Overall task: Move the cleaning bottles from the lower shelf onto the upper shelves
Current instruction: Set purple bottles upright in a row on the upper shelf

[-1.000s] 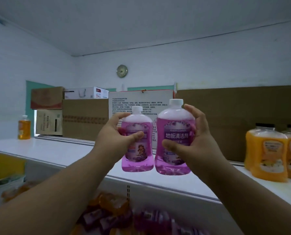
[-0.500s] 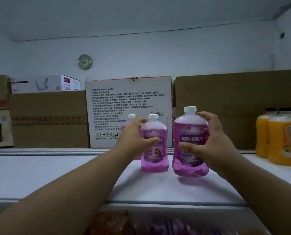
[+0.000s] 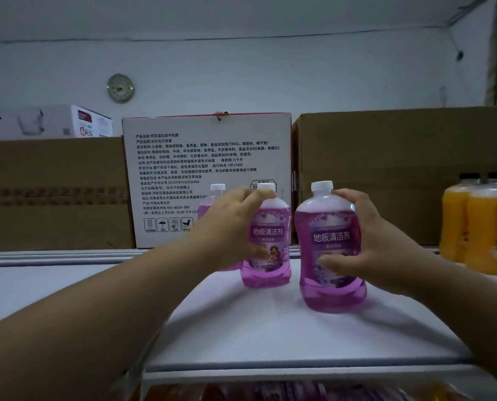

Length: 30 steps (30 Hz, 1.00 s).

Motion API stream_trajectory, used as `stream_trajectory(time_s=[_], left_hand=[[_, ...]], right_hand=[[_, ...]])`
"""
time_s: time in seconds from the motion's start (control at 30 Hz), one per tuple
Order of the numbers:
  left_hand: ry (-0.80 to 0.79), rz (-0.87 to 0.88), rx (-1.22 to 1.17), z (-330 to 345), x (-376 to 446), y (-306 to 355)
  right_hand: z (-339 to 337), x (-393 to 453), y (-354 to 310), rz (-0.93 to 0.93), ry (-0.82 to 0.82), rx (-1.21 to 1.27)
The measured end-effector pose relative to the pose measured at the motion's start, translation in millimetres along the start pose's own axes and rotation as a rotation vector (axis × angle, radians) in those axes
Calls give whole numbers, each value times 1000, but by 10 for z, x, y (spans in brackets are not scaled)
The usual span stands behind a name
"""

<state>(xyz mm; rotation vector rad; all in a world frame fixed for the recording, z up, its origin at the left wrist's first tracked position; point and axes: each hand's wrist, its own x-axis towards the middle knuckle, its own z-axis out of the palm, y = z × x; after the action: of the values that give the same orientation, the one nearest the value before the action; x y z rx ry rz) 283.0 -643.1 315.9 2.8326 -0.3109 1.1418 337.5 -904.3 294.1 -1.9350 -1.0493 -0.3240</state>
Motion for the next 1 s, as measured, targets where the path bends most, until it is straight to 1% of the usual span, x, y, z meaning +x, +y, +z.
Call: stream_trajectory(time_s=[0.13,0.2,0.27,0.4,0.63,1.0], left_hand=[[12,43,162,95,133,-48],[14,51,271,137,194,-76],[15,58,328,178,244,-113],[-3,74,363,221,344,-166],[10,60,400,334,381,-238],[1,71,350,317,408,-278]], right_hand=[[-18,146,9,22,-1,-27],[16,189,57,0,15,-72],[56,207,118,-24,51,-120],[95,228,229,-32,114,-144],[116,240,295,-19,124,-158],[145,235,324,16,160,-231]])
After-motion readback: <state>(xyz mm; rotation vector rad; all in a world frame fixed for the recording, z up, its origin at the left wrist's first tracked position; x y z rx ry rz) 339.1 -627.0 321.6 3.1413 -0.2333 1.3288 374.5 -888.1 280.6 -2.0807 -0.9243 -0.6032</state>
